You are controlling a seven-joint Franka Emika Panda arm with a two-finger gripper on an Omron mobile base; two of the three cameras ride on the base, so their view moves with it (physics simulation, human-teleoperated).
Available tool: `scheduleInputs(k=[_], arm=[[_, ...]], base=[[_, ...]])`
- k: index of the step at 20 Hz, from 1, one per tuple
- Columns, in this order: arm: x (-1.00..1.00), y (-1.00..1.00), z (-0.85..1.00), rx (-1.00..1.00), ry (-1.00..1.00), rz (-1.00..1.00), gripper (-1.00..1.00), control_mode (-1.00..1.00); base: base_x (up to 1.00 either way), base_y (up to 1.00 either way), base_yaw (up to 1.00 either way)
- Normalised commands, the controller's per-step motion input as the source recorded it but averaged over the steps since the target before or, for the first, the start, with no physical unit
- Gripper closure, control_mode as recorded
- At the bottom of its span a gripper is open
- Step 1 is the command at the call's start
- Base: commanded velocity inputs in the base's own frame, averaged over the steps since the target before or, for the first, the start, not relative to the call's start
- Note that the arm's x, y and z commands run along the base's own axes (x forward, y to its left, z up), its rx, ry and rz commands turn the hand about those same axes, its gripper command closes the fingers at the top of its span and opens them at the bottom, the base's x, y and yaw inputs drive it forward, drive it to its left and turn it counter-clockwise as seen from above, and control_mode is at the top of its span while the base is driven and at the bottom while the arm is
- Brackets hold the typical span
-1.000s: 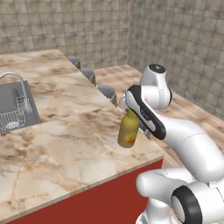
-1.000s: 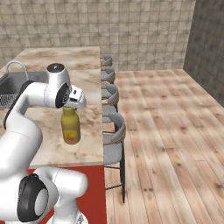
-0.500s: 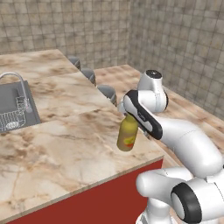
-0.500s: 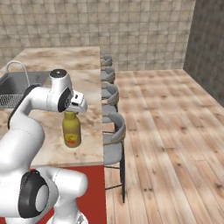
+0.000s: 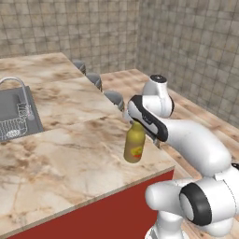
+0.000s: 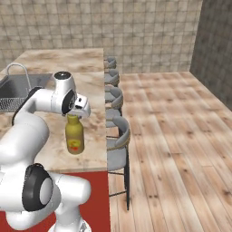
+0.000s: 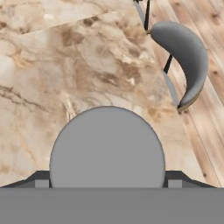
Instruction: Move the drinks to the dining counter.
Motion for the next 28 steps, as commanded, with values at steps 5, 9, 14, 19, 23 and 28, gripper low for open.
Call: scheduleInputs(k=[5,9,14,19,23,28], arm=[[0.24,0.1,-0.24,0.0,0.04,0.0,1.0,-1.0],[0.06,0.06,-0.23,0.0,0.03,0.0,1.0,-1.0],[0.0,0.0,-0.21,0.0,0.02,0.0,1.0,-1.0],[-0.1,0.0,-0.19,0.0,0.0,0.0,1.0,-1.0],[-0.23,0.0,-0.19,0.0,0.0,0.0,-1.0,-1.0],[-0.19,0.0,-0.12,0.0,0.0,0.0,-1.0,-1.0]], base=[[0.0,0.0,0.0],[0.0,0.0,0.0],[0.0,0.0,0.0],[0.0,0.0,0.0],[0.0,0.0,0.0],[0.0,0.0,0.0]])
